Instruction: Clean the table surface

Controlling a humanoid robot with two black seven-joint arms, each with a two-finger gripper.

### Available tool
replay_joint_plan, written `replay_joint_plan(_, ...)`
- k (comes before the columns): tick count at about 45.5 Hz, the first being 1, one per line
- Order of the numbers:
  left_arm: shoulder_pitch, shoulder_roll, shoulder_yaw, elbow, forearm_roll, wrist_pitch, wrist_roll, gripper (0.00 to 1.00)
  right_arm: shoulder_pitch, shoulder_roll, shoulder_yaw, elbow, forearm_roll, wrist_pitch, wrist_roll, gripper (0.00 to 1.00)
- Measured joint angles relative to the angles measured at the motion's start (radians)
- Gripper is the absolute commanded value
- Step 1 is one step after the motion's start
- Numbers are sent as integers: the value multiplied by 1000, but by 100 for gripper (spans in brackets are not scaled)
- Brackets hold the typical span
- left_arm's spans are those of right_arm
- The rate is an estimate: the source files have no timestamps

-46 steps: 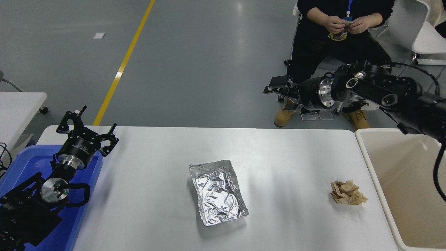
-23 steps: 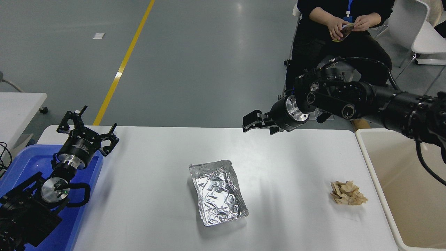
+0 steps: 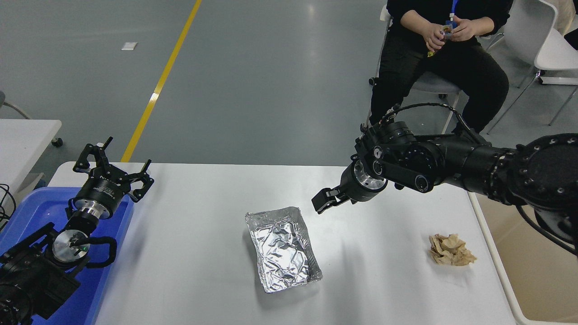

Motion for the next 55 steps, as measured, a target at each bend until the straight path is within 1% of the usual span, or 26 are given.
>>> replay_joint_plan(30,0,0,0,-1,0,0,0,100,-185,5,209,-45,-18,-37,0,94)
replay_joint_plan(55,0,0,0,0,0,0,0,100,-328,5,395,-72,-15,-111,2,94)
